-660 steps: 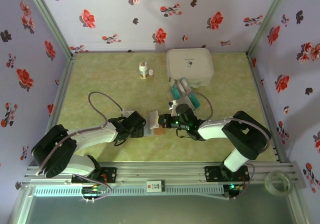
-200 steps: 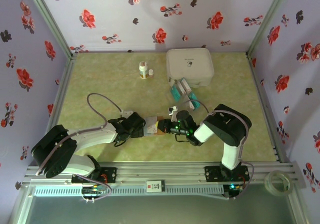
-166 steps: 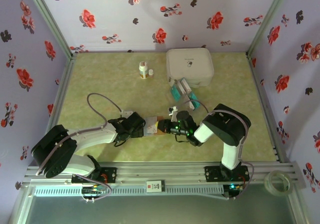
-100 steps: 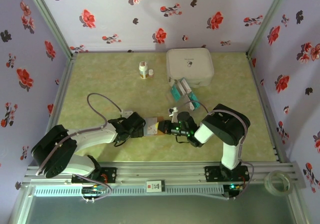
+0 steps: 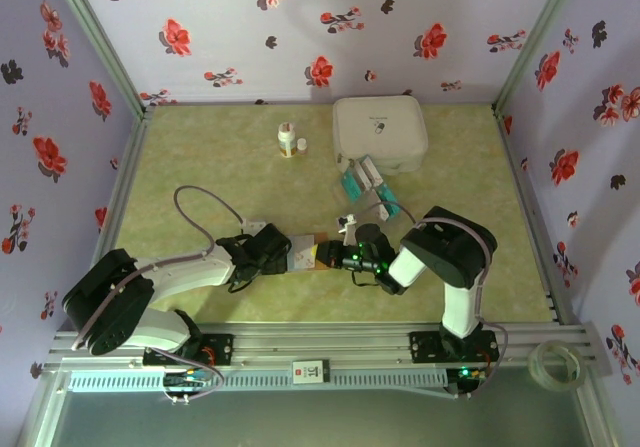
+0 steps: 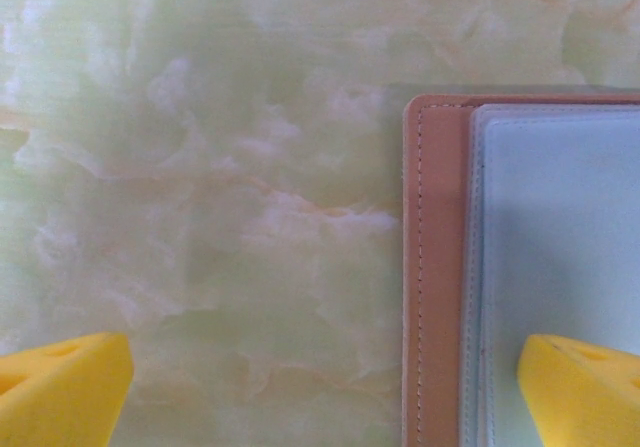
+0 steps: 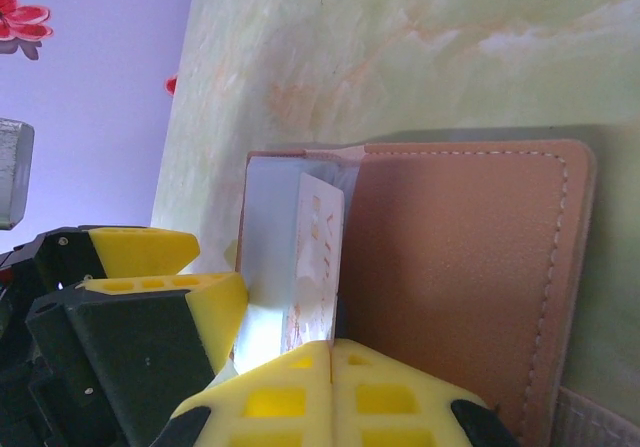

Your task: Put the credit cards into the card holder

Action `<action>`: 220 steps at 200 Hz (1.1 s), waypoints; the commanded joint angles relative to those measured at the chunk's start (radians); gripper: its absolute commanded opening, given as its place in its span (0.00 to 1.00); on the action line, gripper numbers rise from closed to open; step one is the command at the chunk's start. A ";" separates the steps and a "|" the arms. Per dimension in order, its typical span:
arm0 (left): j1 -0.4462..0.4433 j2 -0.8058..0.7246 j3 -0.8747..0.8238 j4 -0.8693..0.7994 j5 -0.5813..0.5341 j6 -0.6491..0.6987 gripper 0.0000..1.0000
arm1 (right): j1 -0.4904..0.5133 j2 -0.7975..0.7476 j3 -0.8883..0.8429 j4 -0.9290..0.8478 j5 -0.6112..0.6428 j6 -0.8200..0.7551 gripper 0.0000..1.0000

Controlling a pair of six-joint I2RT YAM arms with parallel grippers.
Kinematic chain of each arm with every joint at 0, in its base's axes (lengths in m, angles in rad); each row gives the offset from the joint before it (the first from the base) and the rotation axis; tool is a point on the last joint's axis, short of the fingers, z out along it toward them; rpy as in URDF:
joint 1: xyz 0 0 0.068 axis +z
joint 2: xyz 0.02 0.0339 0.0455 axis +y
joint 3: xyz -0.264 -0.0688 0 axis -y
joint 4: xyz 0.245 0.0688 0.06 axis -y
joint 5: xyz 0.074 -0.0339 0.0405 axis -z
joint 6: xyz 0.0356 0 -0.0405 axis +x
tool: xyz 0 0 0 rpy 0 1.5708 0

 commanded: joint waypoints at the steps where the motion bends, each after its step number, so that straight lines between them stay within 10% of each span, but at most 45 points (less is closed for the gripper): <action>1: 0.009 0.025 -0.033 -0.065 -0.035 -0.005 1.00 | 0.007 0.045 0.007 -0.076 -0.030 0.006 0.00; 220: 0.071 0.043 0.126 -0.088 -0.019 0.142 1.00 | 0.006 -0.051 0.051 -0.260 -0.015 -0.002 0.00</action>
